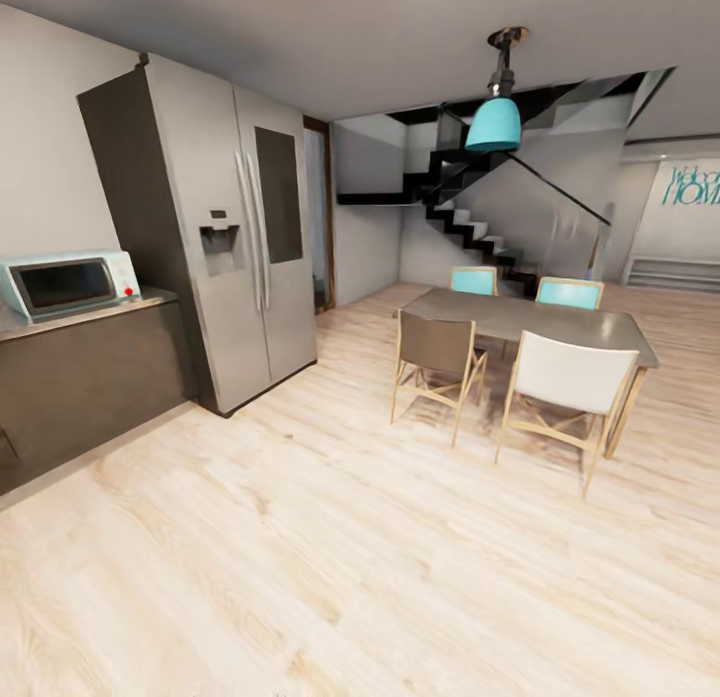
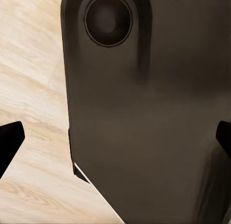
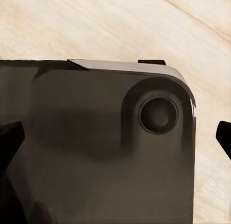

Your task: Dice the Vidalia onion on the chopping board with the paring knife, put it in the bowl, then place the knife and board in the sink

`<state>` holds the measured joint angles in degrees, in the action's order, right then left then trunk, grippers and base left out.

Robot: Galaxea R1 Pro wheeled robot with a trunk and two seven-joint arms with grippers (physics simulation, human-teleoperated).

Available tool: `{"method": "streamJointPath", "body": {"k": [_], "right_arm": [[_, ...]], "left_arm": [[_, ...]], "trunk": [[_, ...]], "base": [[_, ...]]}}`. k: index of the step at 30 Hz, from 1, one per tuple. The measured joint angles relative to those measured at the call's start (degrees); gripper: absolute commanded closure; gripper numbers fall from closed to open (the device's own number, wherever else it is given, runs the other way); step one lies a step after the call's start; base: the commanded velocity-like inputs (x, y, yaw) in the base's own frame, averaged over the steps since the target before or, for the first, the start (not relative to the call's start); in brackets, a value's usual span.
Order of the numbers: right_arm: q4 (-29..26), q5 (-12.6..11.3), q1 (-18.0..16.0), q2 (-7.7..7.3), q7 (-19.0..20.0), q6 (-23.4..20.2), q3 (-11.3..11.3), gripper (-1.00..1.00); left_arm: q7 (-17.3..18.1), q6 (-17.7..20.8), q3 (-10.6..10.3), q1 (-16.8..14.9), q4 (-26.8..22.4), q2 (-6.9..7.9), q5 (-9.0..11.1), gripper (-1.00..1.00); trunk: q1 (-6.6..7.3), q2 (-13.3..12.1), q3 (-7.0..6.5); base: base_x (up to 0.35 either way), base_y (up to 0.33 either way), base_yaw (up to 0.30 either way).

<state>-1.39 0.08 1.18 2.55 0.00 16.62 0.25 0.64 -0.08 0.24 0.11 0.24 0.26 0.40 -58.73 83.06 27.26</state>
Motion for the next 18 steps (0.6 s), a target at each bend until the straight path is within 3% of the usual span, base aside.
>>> {"method": "streamJointPath", "body": {"k": [18], "right_arm": [[0.00,0.00,0.01,0.00,0.00,0.00,-0.07,-1.00]], "left_arm": [[0.30,0.00,-0.07,0.00,0.02,-0.08,0.08,-1.00]], "trunk": [[0.00,0.00,0.47]], "base": [[0.000,0.000,0.263]]}}
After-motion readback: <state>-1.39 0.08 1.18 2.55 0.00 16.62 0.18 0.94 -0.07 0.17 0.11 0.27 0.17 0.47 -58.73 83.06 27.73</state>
